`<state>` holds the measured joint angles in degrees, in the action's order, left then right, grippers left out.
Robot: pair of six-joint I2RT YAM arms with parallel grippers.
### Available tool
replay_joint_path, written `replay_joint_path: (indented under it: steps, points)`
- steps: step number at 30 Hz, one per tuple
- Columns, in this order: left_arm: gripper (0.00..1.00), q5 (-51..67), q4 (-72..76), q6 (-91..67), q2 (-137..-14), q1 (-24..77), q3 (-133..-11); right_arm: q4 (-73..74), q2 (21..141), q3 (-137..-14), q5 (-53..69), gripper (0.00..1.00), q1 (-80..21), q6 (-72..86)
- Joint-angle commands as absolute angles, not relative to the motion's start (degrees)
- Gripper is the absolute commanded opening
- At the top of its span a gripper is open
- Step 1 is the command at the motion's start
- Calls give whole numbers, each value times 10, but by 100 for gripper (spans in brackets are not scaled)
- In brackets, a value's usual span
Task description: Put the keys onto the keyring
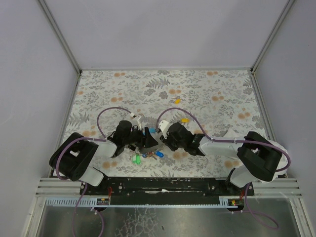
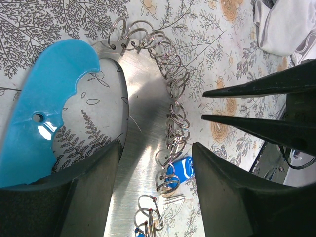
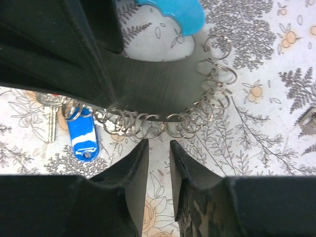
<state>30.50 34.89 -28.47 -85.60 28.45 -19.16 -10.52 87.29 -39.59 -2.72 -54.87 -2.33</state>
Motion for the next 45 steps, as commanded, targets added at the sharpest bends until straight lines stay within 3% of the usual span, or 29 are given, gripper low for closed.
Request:
replay_joint_path:
  steps: [1, 12, 45]
  points:
    - [60, 303, 341, -281, -865, 282, -192, -105, 859, -418, 13, 32, -553, -17]
    - [60, 304, 341, -281, -867, 282, -192, 0, 902, -497, -36, 32, -532, 43]
    - [60, 313, 351, -286, -874, 282, -192, 18, 1003, -542, -51, 39, -506, 129]
